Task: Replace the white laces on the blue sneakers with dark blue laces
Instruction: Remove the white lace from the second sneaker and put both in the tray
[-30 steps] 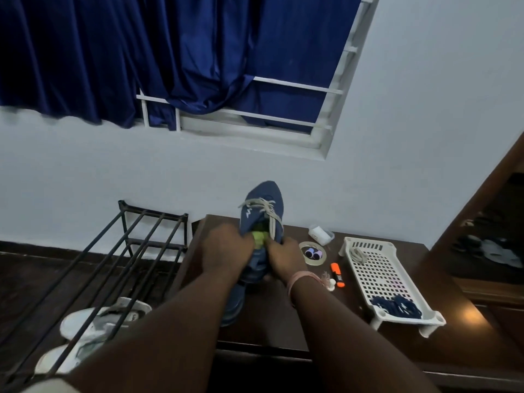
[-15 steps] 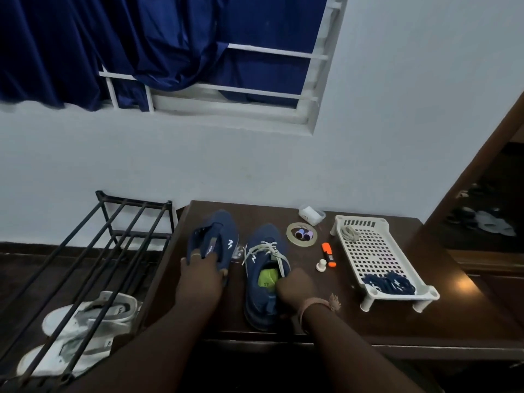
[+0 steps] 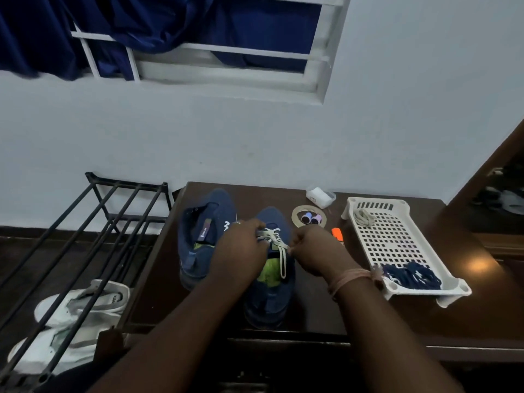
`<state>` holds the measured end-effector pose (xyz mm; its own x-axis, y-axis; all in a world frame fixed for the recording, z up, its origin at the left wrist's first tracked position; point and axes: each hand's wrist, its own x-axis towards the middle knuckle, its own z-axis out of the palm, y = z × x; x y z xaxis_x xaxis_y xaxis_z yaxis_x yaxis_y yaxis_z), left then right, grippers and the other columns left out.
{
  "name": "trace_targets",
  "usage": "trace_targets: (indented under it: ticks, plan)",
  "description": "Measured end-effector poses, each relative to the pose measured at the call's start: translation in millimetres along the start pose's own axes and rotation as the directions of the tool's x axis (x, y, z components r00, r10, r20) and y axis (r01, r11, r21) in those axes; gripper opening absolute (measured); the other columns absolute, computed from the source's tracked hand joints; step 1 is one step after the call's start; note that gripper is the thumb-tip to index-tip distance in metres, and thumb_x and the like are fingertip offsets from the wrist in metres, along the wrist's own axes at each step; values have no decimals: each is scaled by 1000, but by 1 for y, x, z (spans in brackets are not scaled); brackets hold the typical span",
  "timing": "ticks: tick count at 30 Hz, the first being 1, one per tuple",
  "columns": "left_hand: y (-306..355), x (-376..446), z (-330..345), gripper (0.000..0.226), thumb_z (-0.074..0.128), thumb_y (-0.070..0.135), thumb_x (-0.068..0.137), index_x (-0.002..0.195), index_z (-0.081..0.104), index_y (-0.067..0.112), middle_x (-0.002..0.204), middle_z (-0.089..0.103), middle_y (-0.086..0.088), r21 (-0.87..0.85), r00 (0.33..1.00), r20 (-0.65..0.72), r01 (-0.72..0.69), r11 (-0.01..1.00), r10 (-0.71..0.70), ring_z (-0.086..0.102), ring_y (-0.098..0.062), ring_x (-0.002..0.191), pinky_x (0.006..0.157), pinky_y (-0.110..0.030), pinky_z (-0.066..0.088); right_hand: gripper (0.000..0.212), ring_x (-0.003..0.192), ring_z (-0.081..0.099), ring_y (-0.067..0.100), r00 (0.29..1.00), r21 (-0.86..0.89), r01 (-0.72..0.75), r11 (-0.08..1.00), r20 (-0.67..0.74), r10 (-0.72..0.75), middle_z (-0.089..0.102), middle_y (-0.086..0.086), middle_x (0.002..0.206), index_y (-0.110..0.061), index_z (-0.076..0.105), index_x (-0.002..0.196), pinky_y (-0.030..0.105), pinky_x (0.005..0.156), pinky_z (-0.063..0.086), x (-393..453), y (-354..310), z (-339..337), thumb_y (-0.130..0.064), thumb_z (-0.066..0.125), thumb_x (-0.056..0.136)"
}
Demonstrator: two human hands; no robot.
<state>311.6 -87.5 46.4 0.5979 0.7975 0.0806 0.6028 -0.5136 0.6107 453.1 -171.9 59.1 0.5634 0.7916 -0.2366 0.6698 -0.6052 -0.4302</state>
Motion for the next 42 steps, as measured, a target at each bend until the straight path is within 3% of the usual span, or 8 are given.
trace_targets:
  ticks: [4,7,10,13,18,28,34,42]
  plan:
    - [0,6,14,36,75,25,82,117,68,24,105,68,0,-65,992,120,54,996,-46,63,-21,99,87,-37,52,21,80,57,30,999,-117,-2,993,-33,-2,58,11,76,-9,52,74,24,56,39,-1,-6,-12,-22,61,89]
    - [-7,8,14,35,74,26,82,116,67,28,98,67,5,-57,996,82,34,998,-29,63,-19,97,81,-32,50,18,79,66,30,994,373,107,922,-66,-89,70,21,86,-5,63,81,44,75,59,-6,-16,-41,-20,60,90]
    - [-9,5,11,33,75,30,82,113,67,32,95,65,11,-84,998,66,-4,996,9,62,-11,93,75,-26,44,15,87,68,30,944,923,150,355,-26,-329,68,23,97,-1,58,90,46,84,59,-20,-37,-56,-6,48,100]
    - [-8,3,11,30,74,35,83,112,69,33,97,68,10,-121,999,50,-16,992,22,64,-10,91,78,-27,48,19,91,70,30,844,974,-5,-224,-116,-524,68,21,97,1,56,95,41,82,59,-30,-51,-60,-10,42,100]
    - [-9,3,19,28,75,31,83,111,72,33,97,68,10,-138,999,27,-28,990,32,63,-8,88,80,-28,50,35,94,72,24,843,793,-34,-609,-304,-443,71,14,86,0,64,81,39,84,60,-38,-57,-74,-18,41,100]
    - [-12,19,33,9,69,17,81,75,65,22,72,62,4,-230,997,67,-24,973,40,58,-12,73,67,-27,46,21,107,68,27,989,990,141,27,-139,-58,68,20,112,0,63,105,35,96,55,7,-38,-25,-9,44,104]
    - [-23,26,38,11,57,26,88,79,64,24,88,65,3,-117,997,42,-64,991,70,60,-14,79,73,-34,51,24,87,63,12,957,295,214,931,-253,-140,69,-4,90,-19,70,89,18,74,48,9,-16,-23,-5,50,92]
    - [-27,31,47,28,56,28,91,85,62,1,86,68,-20,-469,930,317,326,821,-187,57,-22,72,66,-36,44,16,74,63,14,992,165,120,979,10,-123,67,-2,80,-23,64,76,25,69,51,11,-8,-6,-10,64,85]
